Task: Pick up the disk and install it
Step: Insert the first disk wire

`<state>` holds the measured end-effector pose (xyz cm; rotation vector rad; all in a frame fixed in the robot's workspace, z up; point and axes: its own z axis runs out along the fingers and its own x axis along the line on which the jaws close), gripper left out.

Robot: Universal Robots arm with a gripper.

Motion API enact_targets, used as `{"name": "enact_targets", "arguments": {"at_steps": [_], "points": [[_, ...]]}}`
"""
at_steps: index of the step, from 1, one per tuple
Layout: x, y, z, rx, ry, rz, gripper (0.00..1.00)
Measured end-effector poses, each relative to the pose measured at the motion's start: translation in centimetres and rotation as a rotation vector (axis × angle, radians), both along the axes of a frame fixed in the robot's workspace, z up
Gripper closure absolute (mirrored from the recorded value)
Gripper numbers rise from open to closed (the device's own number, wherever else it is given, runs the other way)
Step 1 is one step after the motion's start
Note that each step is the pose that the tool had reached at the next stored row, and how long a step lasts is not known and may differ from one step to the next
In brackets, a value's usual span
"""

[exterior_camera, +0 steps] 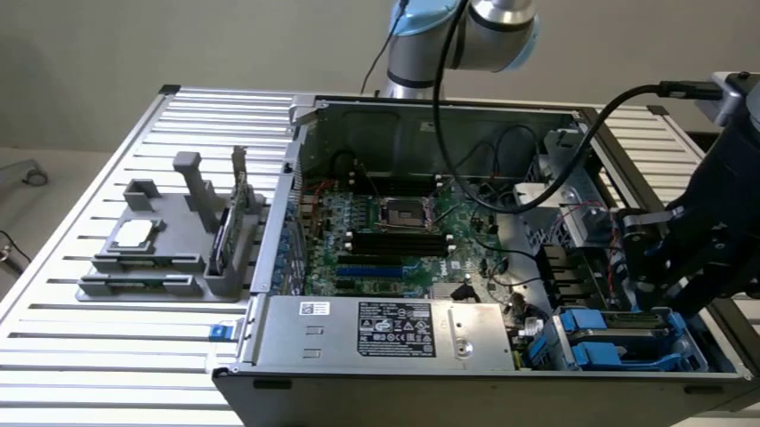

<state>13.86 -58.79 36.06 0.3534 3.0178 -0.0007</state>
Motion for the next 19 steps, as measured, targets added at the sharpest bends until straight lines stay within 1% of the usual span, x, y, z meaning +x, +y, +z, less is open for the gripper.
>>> {"name": "enact_targets", "arguments": {"at_steps": [6, 13, 16, 19], "points": [[0.00, 0.11, 0.01, 0.0010, 0.0001, -0.039, 0.61], [-0.73, 0.29, -0.03, 0.0107, 0.0002, -0.064, 0.61], [-0.91, 0.46, -0.05, 0.0128, -0.0004, -0.073, 0.61], [-0.91, 0.81, -0.06, 0.0141, -0.0022, -0.077, 0.61]]}}
